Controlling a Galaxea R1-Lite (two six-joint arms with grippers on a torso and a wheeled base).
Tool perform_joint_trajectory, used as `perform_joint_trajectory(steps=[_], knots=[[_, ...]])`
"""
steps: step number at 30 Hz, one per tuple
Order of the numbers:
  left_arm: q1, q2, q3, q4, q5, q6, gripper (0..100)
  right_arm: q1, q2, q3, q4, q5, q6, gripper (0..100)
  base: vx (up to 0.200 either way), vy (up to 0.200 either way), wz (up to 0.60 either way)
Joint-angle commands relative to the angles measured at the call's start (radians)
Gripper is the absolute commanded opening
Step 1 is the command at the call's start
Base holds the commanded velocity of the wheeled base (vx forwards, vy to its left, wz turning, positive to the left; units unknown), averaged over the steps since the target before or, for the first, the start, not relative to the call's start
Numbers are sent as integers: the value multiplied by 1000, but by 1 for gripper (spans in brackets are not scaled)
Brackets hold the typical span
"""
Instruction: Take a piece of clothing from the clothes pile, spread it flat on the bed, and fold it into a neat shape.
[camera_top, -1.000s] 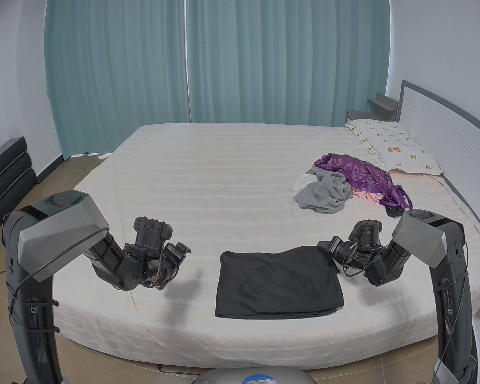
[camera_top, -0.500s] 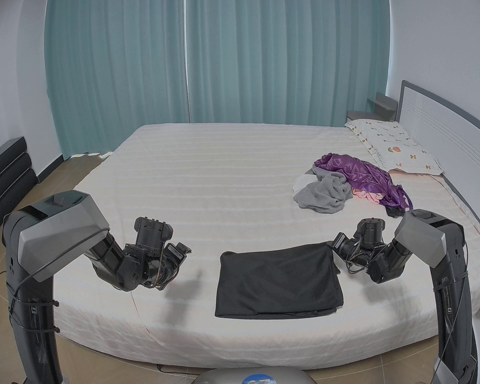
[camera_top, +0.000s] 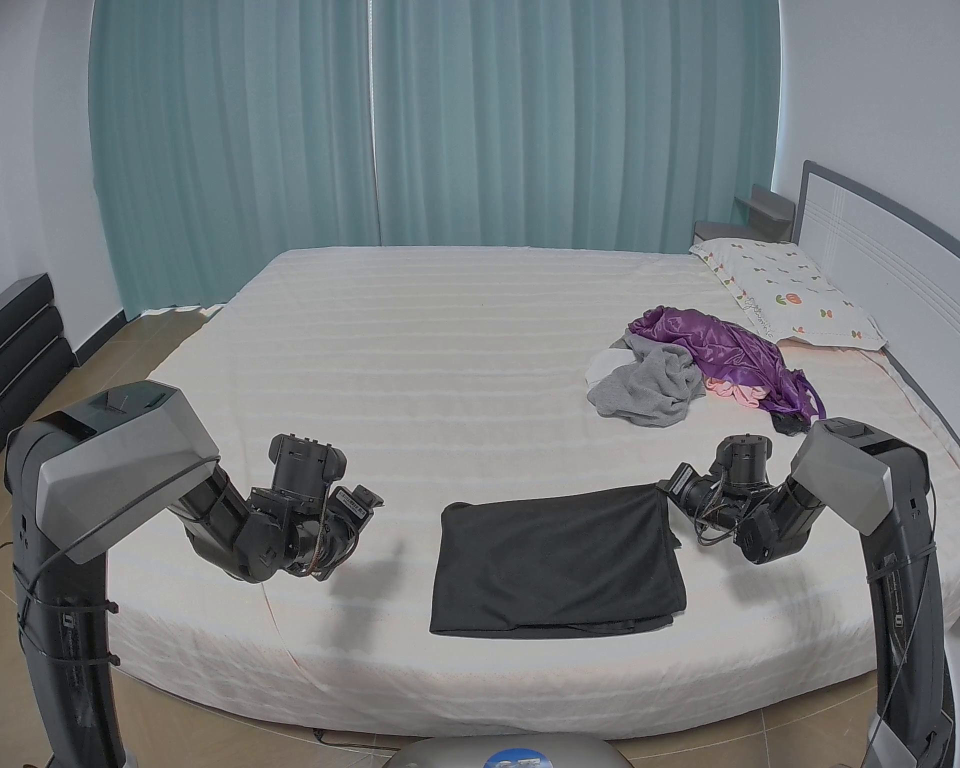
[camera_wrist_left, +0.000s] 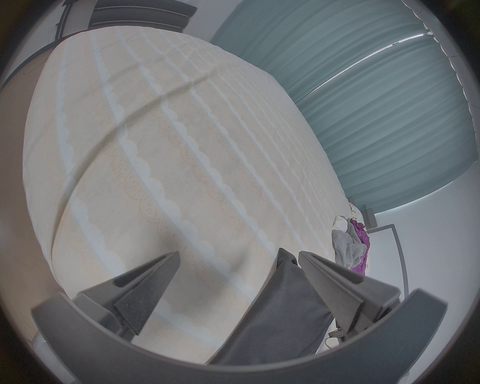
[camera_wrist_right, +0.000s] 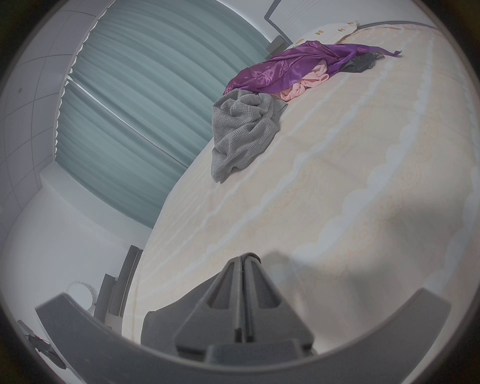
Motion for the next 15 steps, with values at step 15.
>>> perform_joint_trajectory(steps=[15], knots=[[-3, 0, 0, 0, -1, 0, 100, -2, -223, 385, -147, 31, 113, 100, 0, 0, 0]])
